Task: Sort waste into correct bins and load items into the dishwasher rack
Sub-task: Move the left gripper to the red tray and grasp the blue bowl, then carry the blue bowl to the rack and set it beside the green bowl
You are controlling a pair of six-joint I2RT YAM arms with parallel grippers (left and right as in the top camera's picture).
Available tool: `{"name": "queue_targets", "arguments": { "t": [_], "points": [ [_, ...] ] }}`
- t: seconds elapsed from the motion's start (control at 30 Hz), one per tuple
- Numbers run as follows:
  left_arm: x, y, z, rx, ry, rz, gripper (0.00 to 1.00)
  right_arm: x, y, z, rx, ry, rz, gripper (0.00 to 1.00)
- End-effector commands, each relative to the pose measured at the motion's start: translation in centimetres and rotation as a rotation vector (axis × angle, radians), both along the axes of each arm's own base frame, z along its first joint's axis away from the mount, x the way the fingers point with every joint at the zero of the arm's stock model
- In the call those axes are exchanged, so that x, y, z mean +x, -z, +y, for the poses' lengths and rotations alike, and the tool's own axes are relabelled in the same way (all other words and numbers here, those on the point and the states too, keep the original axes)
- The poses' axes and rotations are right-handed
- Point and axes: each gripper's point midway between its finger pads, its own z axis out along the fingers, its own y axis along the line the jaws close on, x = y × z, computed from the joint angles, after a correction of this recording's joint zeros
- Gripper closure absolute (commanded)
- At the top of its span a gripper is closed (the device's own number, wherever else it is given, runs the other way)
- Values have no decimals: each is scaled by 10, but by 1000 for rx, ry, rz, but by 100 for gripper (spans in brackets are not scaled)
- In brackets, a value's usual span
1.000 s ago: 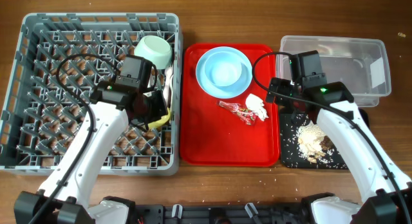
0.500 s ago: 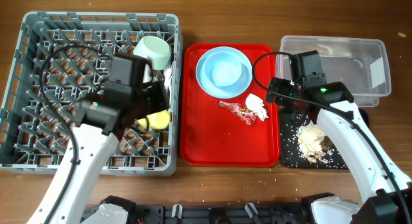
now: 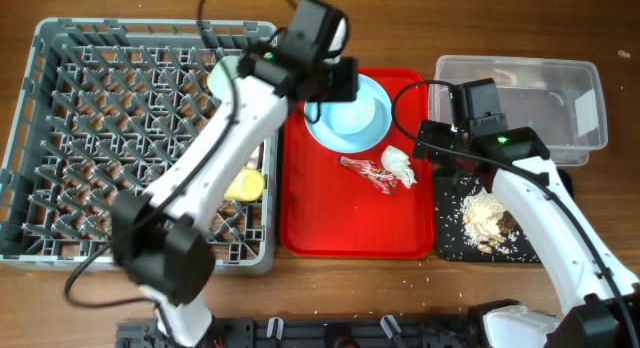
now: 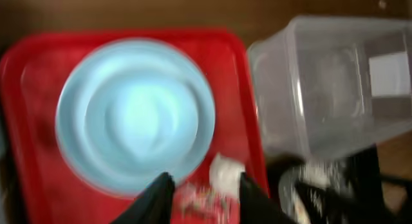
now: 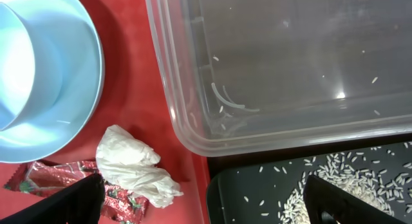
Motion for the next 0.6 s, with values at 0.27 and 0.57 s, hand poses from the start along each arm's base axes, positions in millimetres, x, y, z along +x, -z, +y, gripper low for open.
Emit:
{"name": "queue_targets", "arguments": {
  "t": [0.27,0.57],
  "points": [
    [24,97,-64,272,119,-175,62,4,-3,-3,-19,6,-13,0],
    [15,150,-60,347,140,-86,72,4,-3,-3,-19,6,-13,0]
  ]
}}
